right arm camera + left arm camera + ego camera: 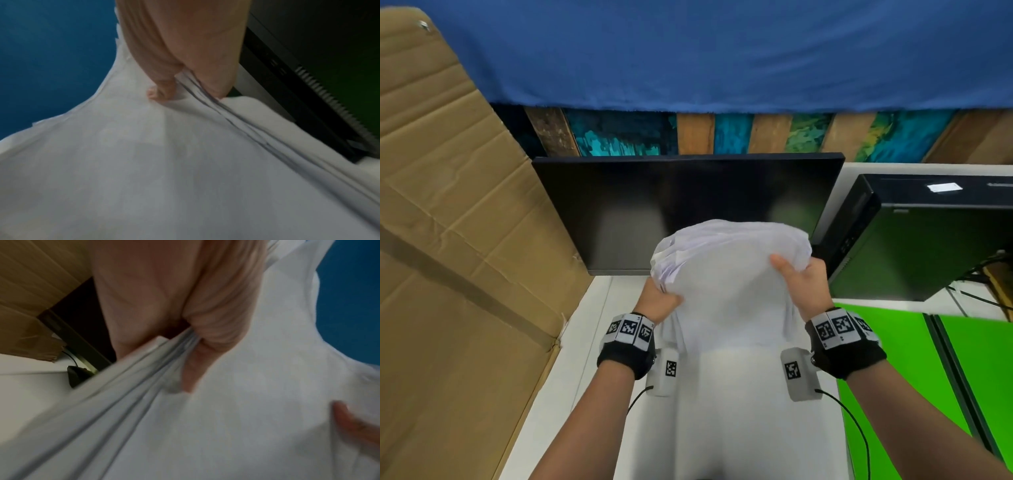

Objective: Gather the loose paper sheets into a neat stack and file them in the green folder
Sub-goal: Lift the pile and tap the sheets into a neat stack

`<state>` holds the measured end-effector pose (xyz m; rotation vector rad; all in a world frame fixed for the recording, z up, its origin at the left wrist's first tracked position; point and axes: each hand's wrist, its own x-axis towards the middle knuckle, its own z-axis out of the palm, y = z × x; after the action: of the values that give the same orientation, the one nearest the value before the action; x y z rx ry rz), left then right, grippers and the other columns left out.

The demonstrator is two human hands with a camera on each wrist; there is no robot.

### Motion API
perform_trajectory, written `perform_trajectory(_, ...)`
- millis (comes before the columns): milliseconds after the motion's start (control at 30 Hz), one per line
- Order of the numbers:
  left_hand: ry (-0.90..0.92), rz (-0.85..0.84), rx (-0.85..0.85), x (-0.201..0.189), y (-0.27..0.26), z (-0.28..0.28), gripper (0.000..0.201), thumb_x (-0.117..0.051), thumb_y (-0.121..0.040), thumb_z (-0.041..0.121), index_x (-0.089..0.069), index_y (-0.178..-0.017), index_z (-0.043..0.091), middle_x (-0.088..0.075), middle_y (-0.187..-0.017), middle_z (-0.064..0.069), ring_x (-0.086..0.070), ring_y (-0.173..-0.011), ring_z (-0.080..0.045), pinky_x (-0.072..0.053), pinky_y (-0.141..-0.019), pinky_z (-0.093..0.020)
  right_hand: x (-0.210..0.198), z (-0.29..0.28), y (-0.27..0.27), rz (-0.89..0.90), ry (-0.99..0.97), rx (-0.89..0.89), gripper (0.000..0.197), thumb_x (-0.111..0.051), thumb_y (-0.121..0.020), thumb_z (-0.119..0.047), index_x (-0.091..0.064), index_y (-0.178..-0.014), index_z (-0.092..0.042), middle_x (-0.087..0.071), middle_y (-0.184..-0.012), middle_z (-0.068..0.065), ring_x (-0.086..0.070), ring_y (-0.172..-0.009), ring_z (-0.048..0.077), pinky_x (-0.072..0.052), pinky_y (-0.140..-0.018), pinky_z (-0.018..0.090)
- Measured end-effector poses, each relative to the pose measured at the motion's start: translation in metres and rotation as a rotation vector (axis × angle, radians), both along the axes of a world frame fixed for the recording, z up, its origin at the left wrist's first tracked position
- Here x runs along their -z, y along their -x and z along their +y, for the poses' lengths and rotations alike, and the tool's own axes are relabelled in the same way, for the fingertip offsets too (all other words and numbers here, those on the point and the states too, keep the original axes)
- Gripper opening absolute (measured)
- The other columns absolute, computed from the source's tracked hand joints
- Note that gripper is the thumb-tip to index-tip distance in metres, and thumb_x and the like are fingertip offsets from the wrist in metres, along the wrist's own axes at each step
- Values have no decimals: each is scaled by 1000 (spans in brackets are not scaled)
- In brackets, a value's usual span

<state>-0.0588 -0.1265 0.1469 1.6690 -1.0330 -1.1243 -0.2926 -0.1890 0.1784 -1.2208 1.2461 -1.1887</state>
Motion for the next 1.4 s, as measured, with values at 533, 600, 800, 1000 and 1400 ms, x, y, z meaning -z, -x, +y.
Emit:
perform_trajectory(533, 69, 21, -13, 4, 2, -1, 59, -77, -69, 38, -59, -122, 22, -66, -119, 5, -62, -113, -15, -47, -103, -44, 25, -19, 38, 403, -62, -141, 59, -83, -67, -12, -55, -119, -11, -63, -113, 4, -61, -103, 17, -47, -87, 29)
perform_trajectory(600, 94, 9, -12, -4, 5, 0, 47, -75, -75, 27, -62, -120, 19, -68, -116, 3, -63, -111, -16, -47, -103, -44, 22, -24, 50, 503, -34, -164, 47, -80, -68, -5, -57, -108, -6, -66, -101, 14, -62, -88, 21, -48, -76, 28)
perform_trajectory(800, 100, 16, -29, -8, 7, 0, 43, -78, -73, 26, -64, -113, 22, -69, -113, 1, -65, -108, -17, -49, -101, -45, 0, -24, 65, 698, 83, -36, 29, -85, -64, -14, -56, -67, -14, -67, -61, 3, -64, -50, 3, -54, -58, 16)
perform_trajectory(1000, 113, 18, -10, -10, 6, -1, 42, -80, -73, 13, -65, -111, 25, -70, -112, 1, -65, -106, -16, -51, -98, -41, -16, -17, 62, 601, 208, 142, 22, -83, -67, -17, -64, -67, -6, -68, -65, 7, -55, -51, 11, -45, -50, 3)
perform_trajectory(1400, 134, -50, -13, -5, 11, -2, 38, -73, -80, 21, -64, -117, 16, -68, -113, 3, -63, -103, -9, -47, -87, -20, -48, -8, 58, 512, 515, -87, 27, -79, -72, -19, -65, -95, -14, -70, -91, -2, -67, -84, 9, -56, -85, 26)
